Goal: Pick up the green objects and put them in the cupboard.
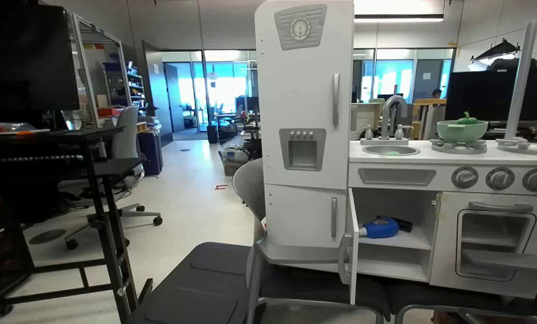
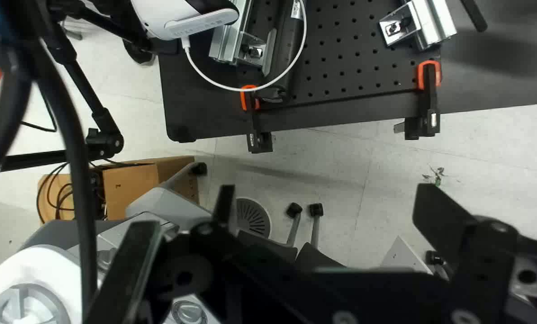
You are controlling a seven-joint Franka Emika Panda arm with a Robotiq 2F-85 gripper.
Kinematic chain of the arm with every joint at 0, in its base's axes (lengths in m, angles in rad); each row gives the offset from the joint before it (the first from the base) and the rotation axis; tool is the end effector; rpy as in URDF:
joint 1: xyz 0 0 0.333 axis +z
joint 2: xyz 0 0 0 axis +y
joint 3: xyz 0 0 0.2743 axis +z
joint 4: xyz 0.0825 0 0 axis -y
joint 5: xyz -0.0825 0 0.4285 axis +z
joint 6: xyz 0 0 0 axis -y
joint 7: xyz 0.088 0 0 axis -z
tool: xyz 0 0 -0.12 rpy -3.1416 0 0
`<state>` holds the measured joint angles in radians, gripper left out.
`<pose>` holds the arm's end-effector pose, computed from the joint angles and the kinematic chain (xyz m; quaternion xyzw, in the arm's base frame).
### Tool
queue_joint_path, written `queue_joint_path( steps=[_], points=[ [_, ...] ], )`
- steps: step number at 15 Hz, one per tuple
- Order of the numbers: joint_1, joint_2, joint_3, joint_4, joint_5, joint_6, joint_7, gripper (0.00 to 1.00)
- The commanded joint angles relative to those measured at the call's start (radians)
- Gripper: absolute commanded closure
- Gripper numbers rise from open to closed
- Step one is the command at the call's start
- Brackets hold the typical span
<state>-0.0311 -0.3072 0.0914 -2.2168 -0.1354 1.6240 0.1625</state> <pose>0.4783 0.0135 0.4157 0.9857 -0.0413 -0.1332 0.0951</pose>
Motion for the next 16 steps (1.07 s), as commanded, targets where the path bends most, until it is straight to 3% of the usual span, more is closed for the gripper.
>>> queue_joint_path(
  steps=[1,5,8,16],
  points=[
    [0.016,0.001,-0.014,0.002,-0.003,-0.002,0.004,0.0],
    [0.016,0.001,-0.014,0.002,-0.003,-0.002,0.004,0.0],
    [0.025,0.056,0.008,0.011,-0.016,0.073,0.067,0.0],
    [0.064,0.361,0.051,0.146,-0.162,0.374,0.44,0.0]
  ],
)
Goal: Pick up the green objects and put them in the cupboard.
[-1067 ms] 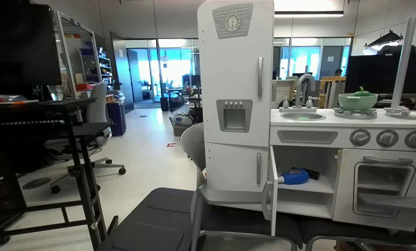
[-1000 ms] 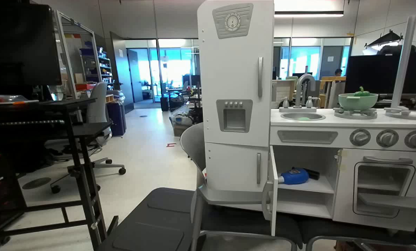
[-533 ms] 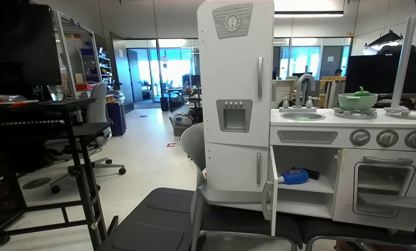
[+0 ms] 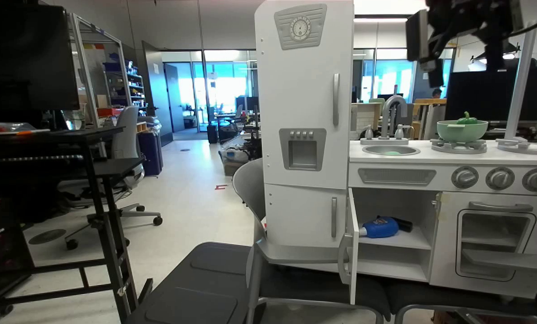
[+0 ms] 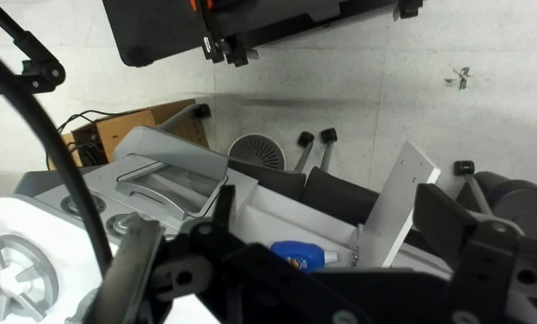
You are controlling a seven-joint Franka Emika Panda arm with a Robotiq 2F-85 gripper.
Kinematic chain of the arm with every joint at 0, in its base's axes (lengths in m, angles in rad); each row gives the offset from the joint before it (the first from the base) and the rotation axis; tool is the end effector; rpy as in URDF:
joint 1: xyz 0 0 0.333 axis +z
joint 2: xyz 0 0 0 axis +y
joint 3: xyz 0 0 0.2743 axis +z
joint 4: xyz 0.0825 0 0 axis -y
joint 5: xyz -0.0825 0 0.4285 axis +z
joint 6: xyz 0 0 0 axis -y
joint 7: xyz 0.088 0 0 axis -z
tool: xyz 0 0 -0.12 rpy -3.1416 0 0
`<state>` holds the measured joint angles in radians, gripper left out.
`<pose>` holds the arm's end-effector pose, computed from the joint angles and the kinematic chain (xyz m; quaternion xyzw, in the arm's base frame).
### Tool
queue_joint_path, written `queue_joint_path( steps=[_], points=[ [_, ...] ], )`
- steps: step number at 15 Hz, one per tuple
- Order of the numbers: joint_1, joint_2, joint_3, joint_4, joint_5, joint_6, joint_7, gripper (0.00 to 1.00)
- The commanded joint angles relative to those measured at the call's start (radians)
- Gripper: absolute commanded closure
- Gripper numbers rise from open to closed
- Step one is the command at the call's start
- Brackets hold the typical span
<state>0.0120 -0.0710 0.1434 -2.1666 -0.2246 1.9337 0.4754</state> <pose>0.5398 0.0662 0.3381 0.9848 -0.1107 -0.0440 0.1261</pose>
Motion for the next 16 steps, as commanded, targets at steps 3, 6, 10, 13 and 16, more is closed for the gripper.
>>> queue_joint_path(
  steps=[3,6,10,13,16],
  points=[
    [0.064,0.258,-0.026,0.213,-0.166,0.133,0.307,0.0],
    [0.116,0.375,-0.059,0.341,-0.235,0.171,0.431,0.0],
    [0.206,0.537,-0.105,0.554,-0.283,0.167,0.566,0.0],
    [0.26,0.646,-0.145,0.702,-0.298,0.168,0.613,0.0],
    [0.29,0.723,-0.179,0.811,-0.3,0.163,0.584,0.0]
  ],
)
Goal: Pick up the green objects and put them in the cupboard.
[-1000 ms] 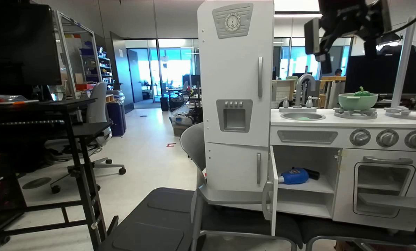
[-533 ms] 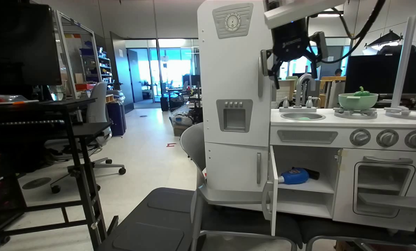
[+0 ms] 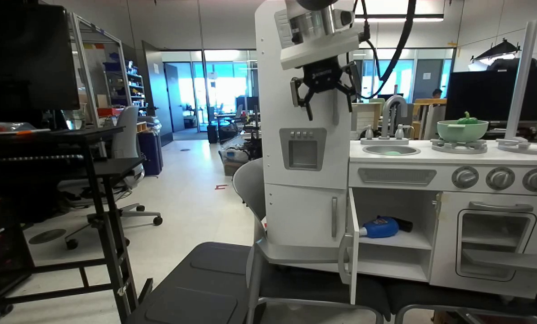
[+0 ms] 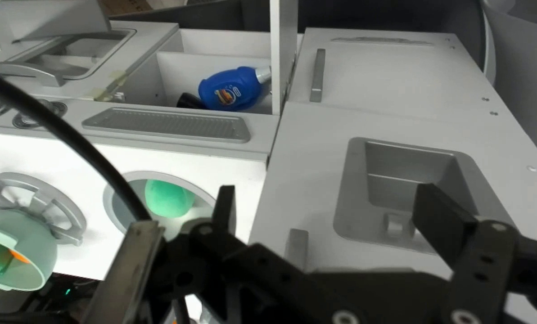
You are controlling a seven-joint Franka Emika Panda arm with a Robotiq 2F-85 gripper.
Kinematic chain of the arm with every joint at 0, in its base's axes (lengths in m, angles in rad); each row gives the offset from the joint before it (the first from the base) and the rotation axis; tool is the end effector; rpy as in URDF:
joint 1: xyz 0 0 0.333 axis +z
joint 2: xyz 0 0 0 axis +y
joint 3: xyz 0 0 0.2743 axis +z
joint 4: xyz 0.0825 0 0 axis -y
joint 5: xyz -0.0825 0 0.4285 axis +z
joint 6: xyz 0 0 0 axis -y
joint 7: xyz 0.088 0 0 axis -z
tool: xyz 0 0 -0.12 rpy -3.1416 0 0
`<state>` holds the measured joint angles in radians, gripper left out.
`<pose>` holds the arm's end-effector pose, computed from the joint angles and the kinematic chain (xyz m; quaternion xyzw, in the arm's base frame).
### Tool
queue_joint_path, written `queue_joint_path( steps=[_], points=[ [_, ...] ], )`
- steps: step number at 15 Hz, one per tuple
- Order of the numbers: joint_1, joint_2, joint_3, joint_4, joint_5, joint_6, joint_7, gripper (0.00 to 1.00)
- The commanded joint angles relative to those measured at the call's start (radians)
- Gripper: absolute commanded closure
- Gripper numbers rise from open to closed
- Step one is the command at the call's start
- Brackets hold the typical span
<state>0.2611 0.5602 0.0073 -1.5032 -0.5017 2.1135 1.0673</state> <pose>0.7108 0.1663 0.2823 0.9401 -0.2642 0.1516 0.1528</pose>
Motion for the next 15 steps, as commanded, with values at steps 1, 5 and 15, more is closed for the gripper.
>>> queue_joint_path(
  steps=[1,5,15],
  points=[
    [0.047,0.11,-0.055,0.172,-0.03,-0.013,-0.024,0.0],
    [0.054,0.135,-0.084,0.201,-0.044,0.011,-0.102,0.0],
    [0.079,0.17,-0.114,0.288,-0.045,-0.1,-0.249,0.0]
  ],
)
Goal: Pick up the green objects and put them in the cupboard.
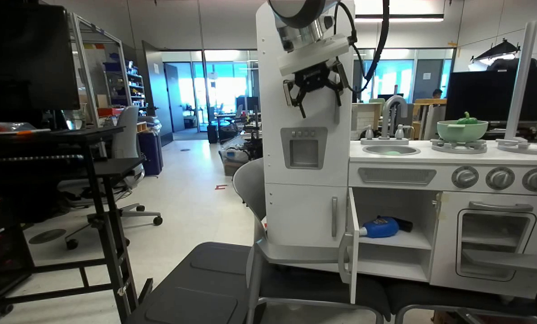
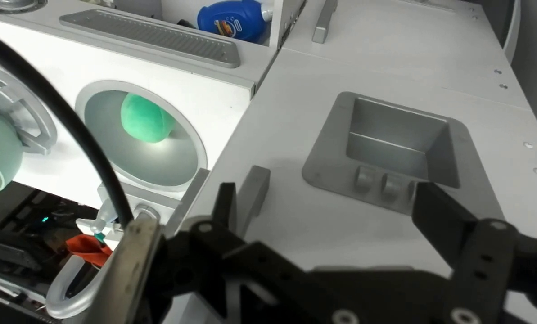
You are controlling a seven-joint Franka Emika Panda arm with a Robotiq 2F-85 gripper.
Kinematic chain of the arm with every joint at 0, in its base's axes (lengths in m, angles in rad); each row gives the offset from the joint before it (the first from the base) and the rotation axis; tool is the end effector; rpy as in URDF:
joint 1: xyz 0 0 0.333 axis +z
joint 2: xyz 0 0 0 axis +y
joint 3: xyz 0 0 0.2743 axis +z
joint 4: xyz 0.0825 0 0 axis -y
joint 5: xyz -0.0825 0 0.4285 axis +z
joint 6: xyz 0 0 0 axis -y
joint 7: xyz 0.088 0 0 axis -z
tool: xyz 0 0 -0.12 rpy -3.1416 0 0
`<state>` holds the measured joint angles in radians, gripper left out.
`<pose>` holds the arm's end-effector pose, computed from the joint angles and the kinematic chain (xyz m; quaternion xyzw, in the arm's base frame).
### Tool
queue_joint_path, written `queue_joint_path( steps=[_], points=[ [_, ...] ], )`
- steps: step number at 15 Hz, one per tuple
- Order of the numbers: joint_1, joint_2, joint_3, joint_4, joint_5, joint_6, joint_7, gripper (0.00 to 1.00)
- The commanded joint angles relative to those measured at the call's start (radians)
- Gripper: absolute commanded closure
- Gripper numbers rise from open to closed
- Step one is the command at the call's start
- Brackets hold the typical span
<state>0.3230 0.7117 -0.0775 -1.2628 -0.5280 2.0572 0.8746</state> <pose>0.7516 0.1673 0.2930 0.9480 -0.1800 0.1720 0.1985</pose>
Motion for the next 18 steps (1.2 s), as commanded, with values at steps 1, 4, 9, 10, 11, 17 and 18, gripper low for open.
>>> queue_joint_path(
  steps=[1,4,9,10,11,17,18],
  points=[
    [0.02,0.02,-0.031,0.053,-0.019,-0.055,-0.07,0.0],
    [0.019,0.016,-0.045,0.056,-0.032,-0.071,-0.098,0.0],
    [0.001,0.001,-0.07,0.032,-0.063,-0.03,-0.104,0.0],
    [0.001,0.006,-0.072,0.042,-0.067,-0.029,-0.106,0.0],
    [-0.001,-0.003,-0.075,0.025,-0.071,-0.017,-0.102,0.0],
    [-0.007,-0.025,-0.074,0.006,-0.08,-0.014,-0.111,0.56],
    [-0.006,-0.027,-0.073,0.011,-0.08,-0.025,-0.116,0.63]
  ],
)
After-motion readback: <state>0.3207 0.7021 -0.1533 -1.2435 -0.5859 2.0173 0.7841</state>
